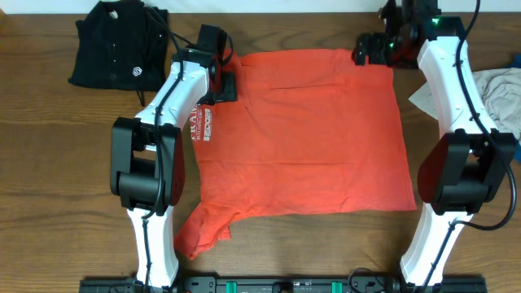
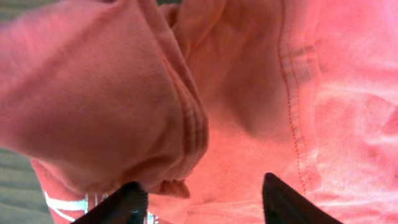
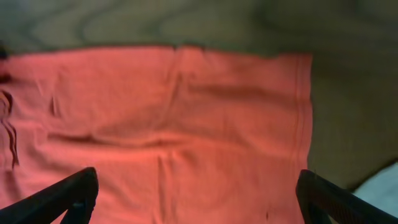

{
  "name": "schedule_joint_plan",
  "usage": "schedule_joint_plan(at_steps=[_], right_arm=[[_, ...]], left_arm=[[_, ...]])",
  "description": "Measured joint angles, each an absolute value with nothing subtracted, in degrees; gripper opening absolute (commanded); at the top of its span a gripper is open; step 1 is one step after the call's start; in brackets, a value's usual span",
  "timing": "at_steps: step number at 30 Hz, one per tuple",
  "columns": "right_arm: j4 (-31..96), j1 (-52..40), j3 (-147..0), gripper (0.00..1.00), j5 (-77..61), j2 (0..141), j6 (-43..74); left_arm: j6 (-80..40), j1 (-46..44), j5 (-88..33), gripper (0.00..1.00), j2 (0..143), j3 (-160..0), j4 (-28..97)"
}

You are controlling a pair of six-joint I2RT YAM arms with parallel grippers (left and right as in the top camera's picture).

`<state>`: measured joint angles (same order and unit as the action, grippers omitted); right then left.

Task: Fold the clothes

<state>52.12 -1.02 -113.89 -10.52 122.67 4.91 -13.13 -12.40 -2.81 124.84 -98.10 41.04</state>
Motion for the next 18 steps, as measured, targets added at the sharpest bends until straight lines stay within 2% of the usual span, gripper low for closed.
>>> schedule_joint_plan(at_steps=[8,11,18], right_arm=[[44.1,-0.8,-113.9,0.99,-10.5,128.4,4.9],[42.7,-0.4,-113.9,0.99,-10.5,131.7,4.9],[40.3,2.1,-113.8,0.99,-10.6,136.5,4.9]], left_arm=[[-13.1,-12.4,-2.8,0.57,124.8,-98.1,40.9],[-13.3,-12.4,-2.8,0.47,124.8,-98.1,40.9],[-13.2,-12.4,-2.8,0.37,124.8,-98.1,40.6]])
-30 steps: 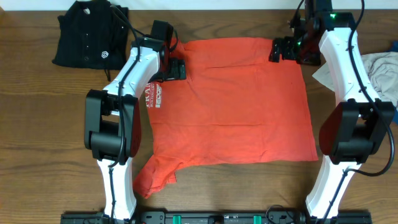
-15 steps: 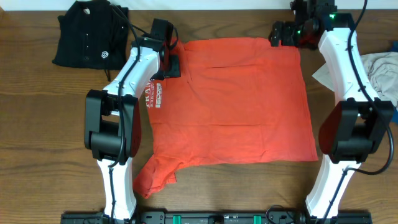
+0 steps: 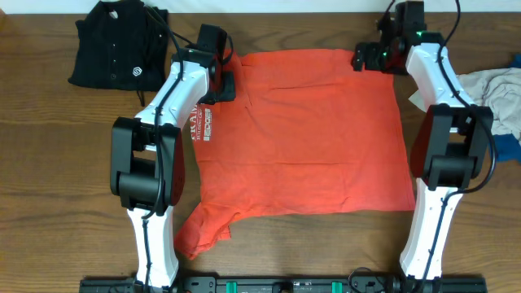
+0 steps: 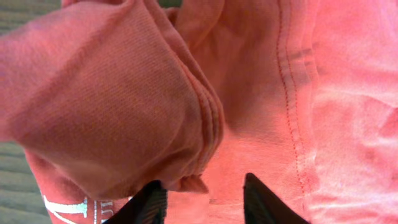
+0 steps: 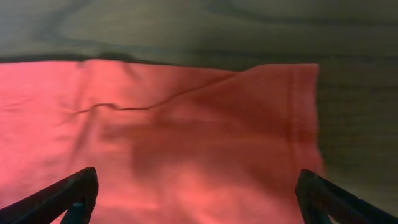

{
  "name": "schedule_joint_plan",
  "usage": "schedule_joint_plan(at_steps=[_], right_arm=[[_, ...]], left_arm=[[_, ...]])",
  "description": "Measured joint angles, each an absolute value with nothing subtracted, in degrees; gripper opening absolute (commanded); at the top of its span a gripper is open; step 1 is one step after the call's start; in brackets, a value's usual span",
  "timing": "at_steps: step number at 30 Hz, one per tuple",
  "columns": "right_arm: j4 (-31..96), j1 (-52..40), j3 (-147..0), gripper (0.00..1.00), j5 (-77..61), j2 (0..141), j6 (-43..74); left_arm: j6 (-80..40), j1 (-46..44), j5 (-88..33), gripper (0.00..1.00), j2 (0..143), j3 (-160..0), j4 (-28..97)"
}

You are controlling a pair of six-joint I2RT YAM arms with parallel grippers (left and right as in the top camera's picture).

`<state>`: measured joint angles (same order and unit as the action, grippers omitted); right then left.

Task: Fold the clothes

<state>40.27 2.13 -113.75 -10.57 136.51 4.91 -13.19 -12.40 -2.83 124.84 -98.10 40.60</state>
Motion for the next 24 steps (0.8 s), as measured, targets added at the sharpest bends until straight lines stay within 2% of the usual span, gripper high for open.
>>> schedule_joint_plan(at_steps=[8,24], right_arm=[[36.4,3.1,-113.7,0.99,-10.6,136.7,4.9],[30.8,3.1,-113.7,0.99,-10.7,138.2,4.9]], left_arm=[[-13.2,-12.4,-2.9,0.23,124.8,-98.1,39.8],[-13.1,-12.4,-2.8,0.23,127.1,-98.1,39.4]])
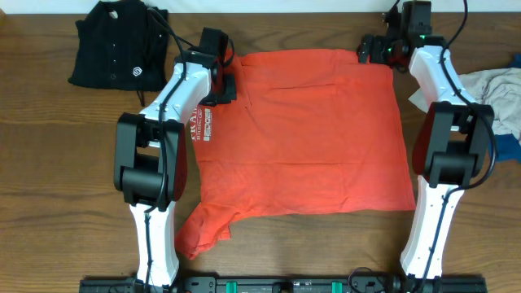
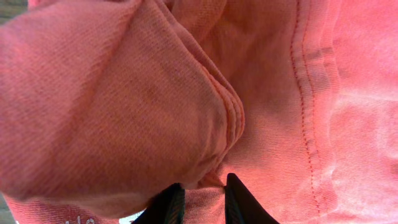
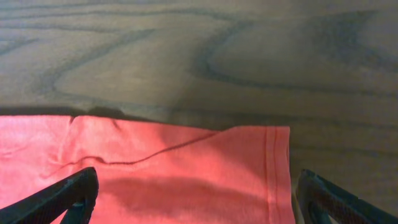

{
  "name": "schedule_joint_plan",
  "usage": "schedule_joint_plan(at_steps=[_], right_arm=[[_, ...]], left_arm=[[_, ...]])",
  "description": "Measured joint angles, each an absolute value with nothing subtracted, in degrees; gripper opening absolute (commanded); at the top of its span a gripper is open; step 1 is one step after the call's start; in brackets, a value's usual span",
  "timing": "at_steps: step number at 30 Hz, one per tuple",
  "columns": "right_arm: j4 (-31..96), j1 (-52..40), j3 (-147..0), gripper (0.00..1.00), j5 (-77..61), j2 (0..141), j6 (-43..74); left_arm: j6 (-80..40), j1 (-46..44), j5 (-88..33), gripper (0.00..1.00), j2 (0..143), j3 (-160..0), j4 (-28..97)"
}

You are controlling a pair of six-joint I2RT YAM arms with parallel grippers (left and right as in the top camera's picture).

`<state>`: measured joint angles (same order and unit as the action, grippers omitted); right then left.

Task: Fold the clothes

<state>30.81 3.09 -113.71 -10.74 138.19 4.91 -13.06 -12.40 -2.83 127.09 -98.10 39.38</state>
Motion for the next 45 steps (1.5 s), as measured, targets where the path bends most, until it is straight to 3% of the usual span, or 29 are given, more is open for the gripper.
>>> schedule_joint_plan(at_steps=[45], right_arm=[[25.8,4.0,-113.7,0.99,-10.5,142.1,8.5]], left_arm=[[-13.1,-12.4,-4.1,0.22,127.1,-98.1,38.5]])
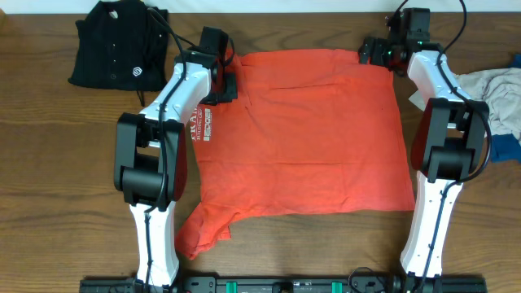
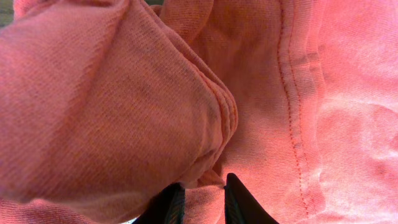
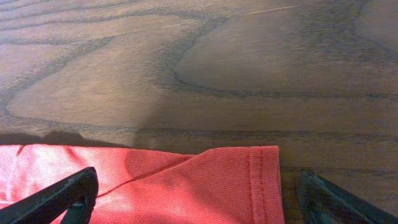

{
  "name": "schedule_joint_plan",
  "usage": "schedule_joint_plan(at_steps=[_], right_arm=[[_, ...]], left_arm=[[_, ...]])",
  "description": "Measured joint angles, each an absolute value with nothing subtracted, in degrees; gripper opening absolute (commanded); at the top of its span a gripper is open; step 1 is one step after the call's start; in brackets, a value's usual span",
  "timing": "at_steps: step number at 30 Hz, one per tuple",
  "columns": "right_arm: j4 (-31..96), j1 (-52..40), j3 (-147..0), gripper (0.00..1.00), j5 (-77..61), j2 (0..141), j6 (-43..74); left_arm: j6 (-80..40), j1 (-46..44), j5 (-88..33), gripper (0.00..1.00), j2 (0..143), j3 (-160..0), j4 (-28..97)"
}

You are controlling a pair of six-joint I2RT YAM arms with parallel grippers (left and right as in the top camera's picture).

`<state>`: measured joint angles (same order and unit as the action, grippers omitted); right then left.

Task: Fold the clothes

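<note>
An orange-red T-shirt lies spread flat on the wooden table, with one sleeve crumpled at the front left. My left gripper is at the shirt's far-left shoulder, shut on a bunched fold of the sleeve, its fingertips pinching the cloth. Over the shirt's far-right corner stands my right gripper, wide open, with the hem lying between its fingers and nothing pinched.
A folded black garment lies at the far left of the table. A pale grey-white cloth is heaped at the right edge. Bare wood shows beyond the shirt's far hem.
My right gripper has shifted a little farther out over the shirt's far-right corner, so more bare wood shows. The left gripper stays shut on the sleeve fold.
At first my left gripper was open around the bunched sleeve and my right hovered open over the shirt's far edge. The left jaws then narrowed and shut on the fold. My right gripper moved out to the far-right corner and stays open.
</note>
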<state>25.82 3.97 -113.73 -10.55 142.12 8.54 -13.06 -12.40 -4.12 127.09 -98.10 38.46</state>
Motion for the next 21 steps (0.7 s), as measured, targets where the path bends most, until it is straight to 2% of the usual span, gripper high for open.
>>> schedule_joint_plan(at_steps=[3,5,11,19,20,21], right_arm=[[25.9,3.8,-113.7,0.99,-10.5,142.1,8.5],[26.0,3.7,-113.7,0.94,-10.5,142.1,8.6],[26.3,3.7,-113.7,0.8,-10.5,142.1,8.8],[26.9,3.7,-113.7,0.68,-8.9,142.1,8.7],[26.9,3.7,-113.7,0.64,-8.5,142.1,8.7],[27.0,3.7,-113.7,0.47,-8.1,142.1,8.7]], left_arm=[[-13.2,-12.4,-4.1,0.15,127.1,-98.1,38.4],[-13.2,-12.4,-4.1,0.14,127.1,-98.1,38.4],[-13.1,-12.4,-4.1,0.13,127.1,-98.1,38.5],[-13.1,-12.4,-4.1,0.13,127.1,-98.1,38.5],[-13.1,-12.4,-4.1,0.13,127.1,-98.1,38.5],[-13.1,-12.4,-4.1,0.09,127.1,-98.1,38.5]])
